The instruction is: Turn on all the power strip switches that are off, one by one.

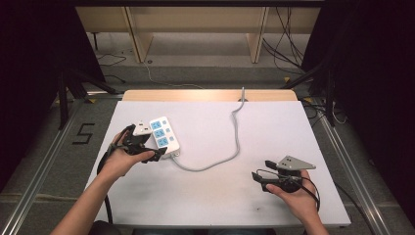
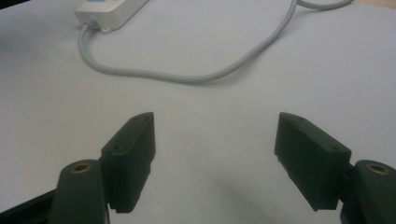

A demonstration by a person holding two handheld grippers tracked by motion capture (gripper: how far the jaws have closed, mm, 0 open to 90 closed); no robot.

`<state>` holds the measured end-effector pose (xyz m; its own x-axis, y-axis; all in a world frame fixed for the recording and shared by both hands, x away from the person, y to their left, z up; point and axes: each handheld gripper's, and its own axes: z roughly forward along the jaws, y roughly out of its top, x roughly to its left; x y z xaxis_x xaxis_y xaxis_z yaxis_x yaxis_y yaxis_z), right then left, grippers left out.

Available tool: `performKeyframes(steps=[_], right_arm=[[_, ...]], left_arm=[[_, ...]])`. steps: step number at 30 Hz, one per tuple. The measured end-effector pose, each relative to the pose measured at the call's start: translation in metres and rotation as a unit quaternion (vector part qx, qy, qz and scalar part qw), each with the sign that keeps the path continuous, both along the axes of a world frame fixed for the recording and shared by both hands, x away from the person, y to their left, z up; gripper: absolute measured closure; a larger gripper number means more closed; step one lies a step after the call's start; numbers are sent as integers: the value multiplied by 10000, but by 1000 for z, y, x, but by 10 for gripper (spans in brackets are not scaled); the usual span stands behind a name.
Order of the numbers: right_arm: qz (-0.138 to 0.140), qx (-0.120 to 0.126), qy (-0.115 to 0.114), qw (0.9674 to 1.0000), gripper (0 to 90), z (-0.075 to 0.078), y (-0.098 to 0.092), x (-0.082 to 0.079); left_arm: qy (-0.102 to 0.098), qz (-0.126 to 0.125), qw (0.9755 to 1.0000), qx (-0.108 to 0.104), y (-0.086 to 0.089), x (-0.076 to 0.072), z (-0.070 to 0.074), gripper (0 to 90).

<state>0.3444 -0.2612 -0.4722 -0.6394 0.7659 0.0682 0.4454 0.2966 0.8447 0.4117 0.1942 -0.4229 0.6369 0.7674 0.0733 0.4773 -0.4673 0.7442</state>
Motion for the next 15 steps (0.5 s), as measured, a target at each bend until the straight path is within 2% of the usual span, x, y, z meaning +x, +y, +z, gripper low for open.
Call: performKeyframes(steps=[8, 9, 10, 12, 15], right_arm=[[20, 6, 14, 10000, 299, -1, 1, 0], [22, 4, 16, 10000, 299, -1, 1, 0], [21, 1, 19, 10000, 299, -1, 1, 0], [17, -5, 28, 10000, 299, -1, 1, 0], [30, -17, 34, 10000, 299, -1, 1, 0]], left_arm=[[-128, -200, 9997, -44, 0, -22, -15, 171], [-227, -214, 9995, -58, 1, -24, -16, 171], [-364, -171, 9991, -152, 2, -27, -18, 172], [-411, -106, 9985, -346, 4, -33, -21, 173], [-475, -40, 9982, -372, 9, -41, -27, 176]])
